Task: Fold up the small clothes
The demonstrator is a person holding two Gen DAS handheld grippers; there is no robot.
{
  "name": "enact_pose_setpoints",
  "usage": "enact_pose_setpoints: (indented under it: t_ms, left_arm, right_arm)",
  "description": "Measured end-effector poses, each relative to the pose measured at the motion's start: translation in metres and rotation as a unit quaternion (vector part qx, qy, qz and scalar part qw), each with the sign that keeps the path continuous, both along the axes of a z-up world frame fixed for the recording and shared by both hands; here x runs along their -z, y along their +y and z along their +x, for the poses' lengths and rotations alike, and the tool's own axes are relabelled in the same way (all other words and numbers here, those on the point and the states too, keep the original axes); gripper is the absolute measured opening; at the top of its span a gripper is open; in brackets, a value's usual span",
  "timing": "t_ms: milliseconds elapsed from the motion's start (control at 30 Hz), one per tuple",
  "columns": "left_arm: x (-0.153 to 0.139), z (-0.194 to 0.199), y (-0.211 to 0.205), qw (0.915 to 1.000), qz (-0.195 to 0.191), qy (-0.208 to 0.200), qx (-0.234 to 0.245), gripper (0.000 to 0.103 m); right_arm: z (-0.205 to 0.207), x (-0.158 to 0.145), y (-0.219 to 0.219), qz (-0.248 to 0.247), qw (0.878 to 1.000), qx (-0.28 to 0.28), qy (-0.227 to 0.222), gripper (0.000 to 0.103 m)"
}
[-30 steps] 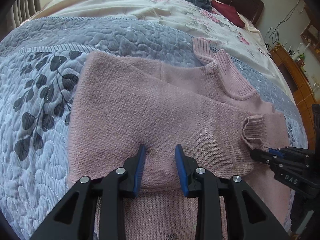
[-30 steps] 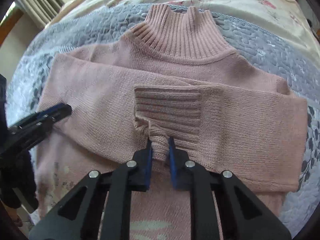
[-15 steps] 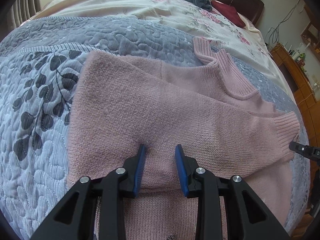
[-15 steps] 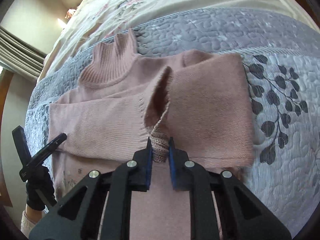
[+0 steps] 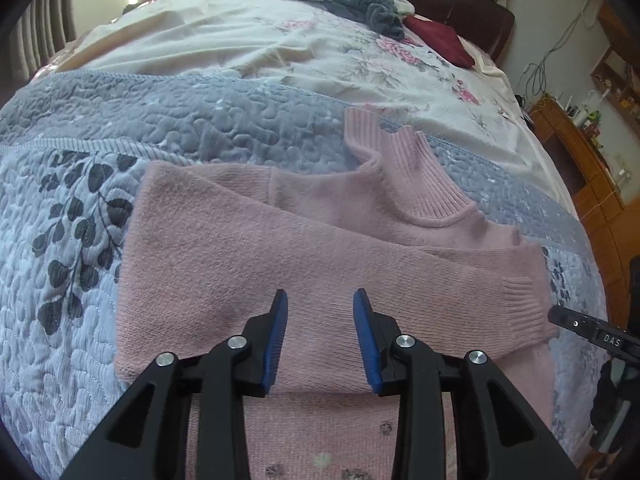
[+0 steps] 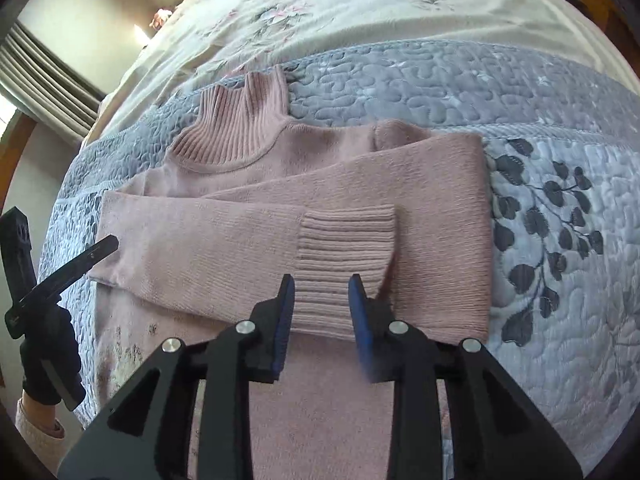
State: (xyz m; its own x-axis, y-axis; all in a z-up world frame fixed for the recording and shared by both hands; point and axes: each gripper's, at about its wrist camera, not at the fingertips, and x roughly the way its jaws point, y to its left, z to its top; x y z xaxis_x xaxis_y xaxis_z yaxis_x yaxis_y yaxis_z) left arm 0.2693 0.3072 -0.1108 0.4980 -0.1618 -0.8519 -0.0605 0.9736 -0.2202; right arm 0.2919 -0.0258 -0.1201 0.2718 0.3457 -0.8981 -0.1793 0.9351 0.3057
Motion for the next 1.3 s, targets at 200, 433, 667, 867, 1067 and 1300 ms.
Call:
enact_pose_setpoints:
  t_ms: [200, 433, 667, 867, 1067, 1300]
  left_arm:
    - [0.039, 0.002, -0.014, 0.9986, 0.033, 0.032, 0.025, 0.035]
    - [0.044, -0.002, -0.009, 0.9989, 0.024, 0.019, 0.035, 0.036]
    - [0.017, 0.016, -0.005, 0.9991, -0.007, 0.026, 0.033, 0.041]
    - [-0.01, 0.102, 0.013, 0.9977, -0.064, 0.023, -0.004, 0.061]
    - [0.024, 0.182, 0.019, 0.9908, -0.1, 0.082, -0.041, 0.061]
    - [0.052, 0.208, 0.008, 0.9895, -0.113, 0.081, -0.038, 0.06]
  right_arm:
    - [-0.003, 0.035, -0.003, -0.017, 0.999, 0.013, 0.029, 0.028]
    - [-0.001, 0.046, -0.008, 0.009, 1.0, 0.013, 0.027, 0.028]
    - [0.019, 0.018, 0.0, 0.029, 0.999, -0.019, 0.013, 0.04]
    - [0.103, -0.007, 0.027, 0.042, 0.998, -0.041, -0.005, 0.057]
    - [0.189, 0.025, 0.059, 0.054, 0.998, -0.019, 0.038, 0.064]
    - [0.23, 0.058, 0.092, 0.048, 0.998, -0.023, 0.044, 0.06]
